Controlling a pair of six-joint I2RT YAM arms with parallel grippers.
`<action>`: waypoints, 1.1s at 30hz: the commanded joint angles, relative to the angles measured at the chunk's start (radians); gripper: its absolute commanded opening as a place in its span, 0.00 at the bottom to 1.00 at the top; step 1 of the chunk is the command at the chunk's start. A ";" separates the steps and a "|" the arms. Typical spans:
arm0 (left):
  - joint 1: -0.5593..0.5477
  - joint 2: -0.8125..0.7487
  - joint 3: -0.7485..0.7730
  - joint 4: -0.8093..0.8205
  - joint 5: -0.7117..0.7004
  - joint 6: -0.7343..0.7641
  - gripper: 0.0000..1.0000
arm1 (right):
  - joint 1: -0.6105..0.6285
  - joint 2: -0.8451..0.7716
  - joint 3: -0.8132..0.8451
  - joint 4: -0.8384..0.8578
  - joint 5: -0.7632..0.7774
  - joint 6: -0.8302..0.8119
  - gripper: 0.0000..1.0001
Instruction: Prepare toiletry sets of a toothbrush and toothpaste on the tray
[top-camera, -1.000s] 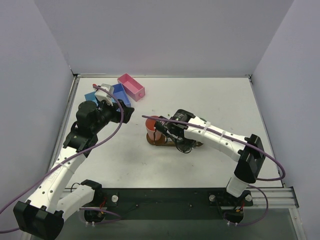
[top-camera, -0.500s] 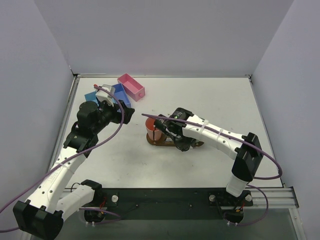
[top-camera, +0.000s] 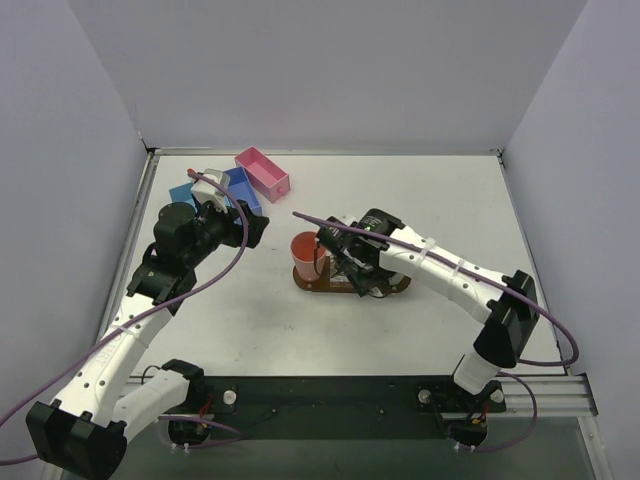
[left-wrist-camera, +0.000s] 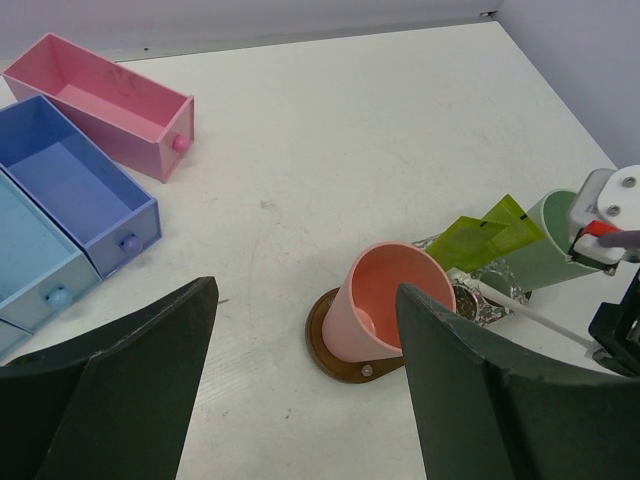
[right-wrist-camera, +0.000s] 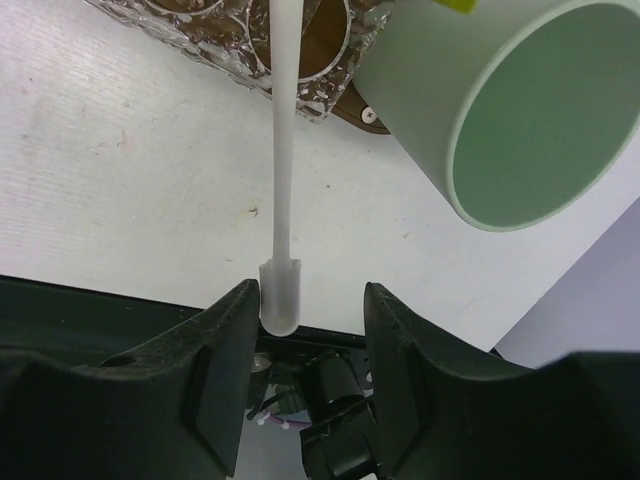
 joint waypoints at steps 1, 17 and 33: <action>0.008 -0.016 0.008 0.023 -0.005 0.004 0.82 | -0.010 -0.079 0.000 -0.013 -0.003 0.022 0.44; 0.040 -0.004 0.002 0.026 -0.010 -0.002 0.82 | -0.036 -0.251 -0.063 0.137 -0.033 0.010 0.49; 0.174 0.105 0.028 -0.081 -0.437 -0.027 0.76 | -0.138 -0.438 -0.250 0.710 -0.104 -0.073 0.50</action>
